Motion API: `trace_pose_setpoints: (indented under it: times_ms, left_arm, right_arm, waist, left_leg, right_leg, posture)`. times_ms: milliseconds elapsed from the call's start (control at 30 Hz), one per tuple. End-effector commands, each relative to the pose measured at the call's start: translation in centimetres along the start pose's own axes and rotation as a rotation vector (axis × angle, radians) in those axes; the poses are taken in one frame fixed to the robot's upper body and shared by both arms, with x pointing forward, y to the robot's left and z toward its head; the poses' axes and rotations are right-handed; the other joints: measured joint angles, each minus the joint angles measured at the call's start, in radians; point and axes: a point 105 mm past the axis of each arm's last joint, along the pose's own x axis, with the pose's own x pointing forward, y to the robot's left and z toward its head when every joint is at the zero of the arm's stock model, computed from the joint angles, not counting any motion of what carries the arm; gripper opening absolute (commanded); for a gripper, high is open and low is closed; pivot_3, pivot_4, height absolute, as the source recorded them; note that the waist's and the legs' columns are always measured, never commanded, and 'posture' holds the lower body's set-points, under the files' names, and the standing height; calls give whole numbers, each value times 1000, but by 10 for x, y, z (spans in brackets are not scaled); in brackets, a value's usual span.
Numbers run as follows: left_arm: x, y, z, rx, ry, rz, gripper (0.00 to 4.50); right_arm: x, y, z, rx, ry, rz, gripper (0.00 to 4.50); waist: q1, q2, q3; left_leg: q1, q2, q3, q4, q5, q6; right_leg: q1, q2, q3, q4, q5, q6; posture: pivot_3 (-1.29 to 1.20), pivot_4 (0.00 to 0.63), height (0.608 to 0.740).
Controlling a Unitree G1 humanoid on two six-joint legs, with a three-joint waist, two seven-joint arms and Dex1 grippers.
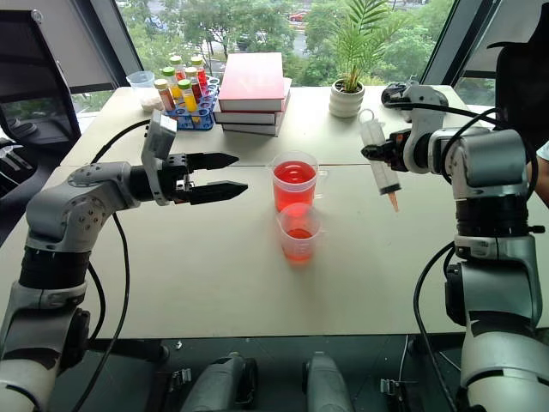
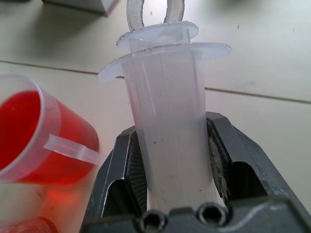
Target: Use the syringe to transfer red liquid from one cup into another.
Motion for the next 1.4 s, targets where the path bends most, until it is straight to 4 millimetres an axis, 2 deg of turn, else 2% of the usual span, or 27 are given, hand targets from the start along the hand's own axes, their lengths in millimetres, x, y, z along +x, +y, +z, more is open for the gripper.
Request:
trace_pose_setpoints:
  times_ms: [33, 133, 233, 433, 567, 667, 767, 1033, 1267, 1367, 1400]
  left_arm:
    - [2, 4, 25, 64, -40, -25, 4500]
    - [5, 10, 32, 86, -37, -37, 4500]
    - [7, 16, 36, 96, -38, -42, 4500]
    - [11, 20, 48, 130, -57, -52, 4500]
    - [25, 23, 56, 166, -75, -57, 4500]
    - [38, 25, 60, 188, -90, -62, 4500]
    - [49, 26, 65, 208, -102, -71, 4500]
    - [80, 41, 73, 219, -139, -6, 4500]
    - [94, 45, 74, 200, -164, 3, 4500]
    - [98, 44, 73, 185, -169, -4, 3661]
    - [99, 44, 72, 182, -165, -12, 3198]
  right_arm:
    - [-30, 35, 77, -70, -493, 110, 1367]
    - [-32, 56, 89, -50, -663, 178, 1367]
    - [-20, 73, 81, -59, -741, 204, 1367]
    - [13, 100, 42, 8, -786, 239, 1367]
    - [37, 113, 7, 29, -750, 245, 1367]
    - [48, 116, -14, 21, -710, 235, 1367]
    - [52, 116, -25, 15, -691, 224, 1367]
    - [52, 116, -33, 15, -676, 208, 1367]
    - [50, 118, -39, -1, -657, 212, 1367]
    - [50, 120, -41, -5, -648, 213, 1367]
    - [50, 120, -41, -6, -647, 213, 1367]
  waist:
    - [-4, 0, 0]
    - [-3, 0, 0]
    - [-1, 0, 0]
    - [-1, 0, 0]
    - [0, 0, 0]
    - [1, 0, 0]
    - [-2, 0, 0]
    - [-2, 0, 0]
    - [-2, 0, 0]
    - [-3, 0, 0]
    - [-3, 0, 0]
  left_leg:
    - [0, 0, 0, 0, 0, 0]
    - [1, 2, 0, 0, 0, 0]
    - [1, 2, 0, 1, 0, 0]
    - [1, 1, 0, 2, 0, 0]
    - [1, 1, 0, 2, 0, 0]
    - [1, 1, 0, 2, 0, 0]
    - [1, 1, 0, 2, 1, 0]
    - [1, 1, 0, 2, 1, 0]
    - [1, 1, 0, 2, 1, 0]
    - [1, 1, 0, 2, 1, 0]
    - [1, 1, 0, 2, 1, 0]
  right_leg:
    - [0, 3, 0, 0, 0, 0]
    - [0, 5, 1, 2, 0, 0]
    - [0, 5, 1, 2, 0, 0]
    - [1, 5, 1, 2, 0, 0]
    - [1, 5, 1, 2, 0, 0]
    - [1, 5, 1, 2, 0, 0]
    - [1, 5, 1, 2, 0, 0]
    - [1, 6, 1, 2, 0, 0]
    - [1, 6, 1, 2, 0, 0]
    - [1, 6, 1, 2, 0, 0]
    - [1, 6, 1, 2, 0, 0]
  posture:
    - [0, 150, 740]
    - [0, 150, 740]
    - [0, 150, 740]
    - [0, 150, 740]
    - [0, 150, 740]
    - [0, 150, 740]
    - [0, 150, 740]
    - [0, 150, 740]
    - [0, 150, 740]
    - [0, 150, 740]
    - [0, 150, 740]
